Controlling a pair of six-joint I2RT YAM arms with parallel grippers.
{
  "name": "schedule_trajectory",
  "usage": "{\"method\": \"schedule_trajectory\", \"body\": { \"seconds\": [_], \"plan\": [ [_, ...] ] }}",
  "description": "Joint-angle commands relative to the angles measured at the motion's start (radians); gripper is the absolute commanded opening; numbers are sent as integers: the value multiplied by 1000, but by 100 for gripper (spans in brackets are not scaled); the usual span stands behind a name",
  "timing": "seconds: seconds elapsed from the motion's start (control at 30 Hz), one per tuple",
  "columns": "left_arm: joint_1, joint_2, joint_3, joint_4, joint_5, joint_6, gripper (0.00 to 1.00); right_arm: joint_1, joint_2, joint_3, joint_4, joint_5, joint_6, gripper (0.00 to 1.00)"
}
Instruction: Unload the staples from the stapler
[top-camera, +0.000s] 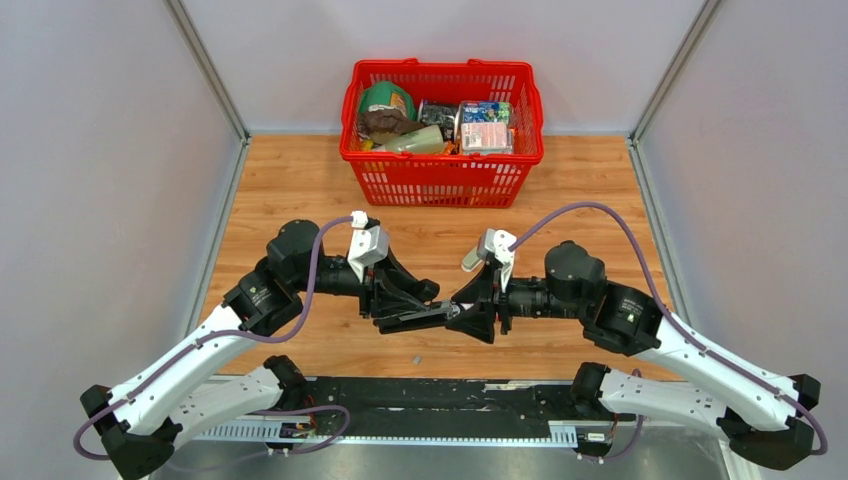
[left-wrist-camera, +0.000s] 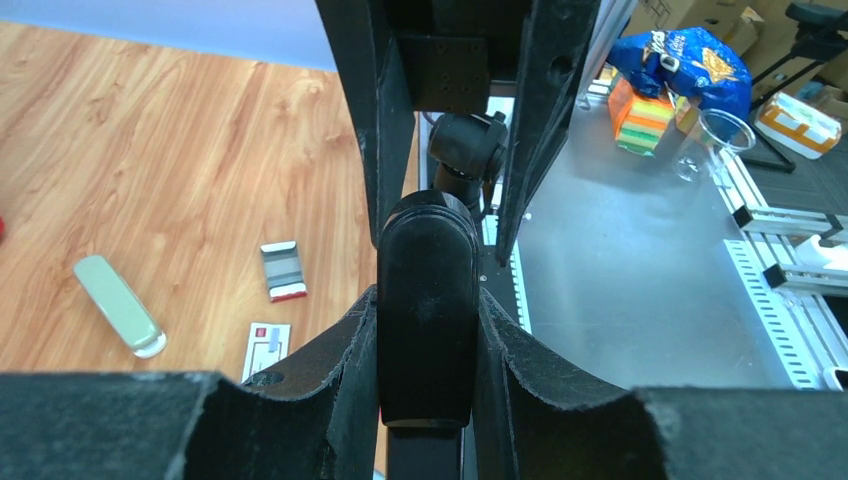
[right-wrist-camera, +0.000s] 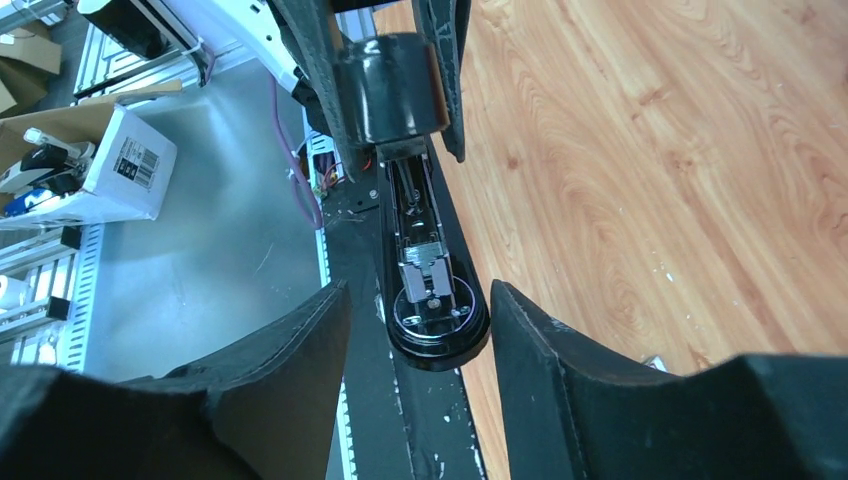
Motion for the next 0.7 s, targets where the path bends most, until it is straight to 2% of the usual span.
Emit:
{"method": "schedule_trajectory", "body": {
  "seconds": [0.0,0.2,0.3,0.47,0.6,0.67],
  "plan": [
    [0,-7,30,70,-28,26,0,4,-9,76,-49,60,-46,57],
    [0,-2,28,59,-54,31,0,4,-17,131,-58,147,-62,59],
    [-1,1,27,61,-80,28,0,4,-9,147,-35,201,-49,54],
    [-1,-8,10,82,-133,25,0,4,40,145,15,244,-32,37],
    [-1,-12,8,87,-157,19,0,4,86,138,64,273,-16,7],
    [-1,-10,8,89,-171,16,0,4,109,131,98,275,-6,1]
  ]
}}
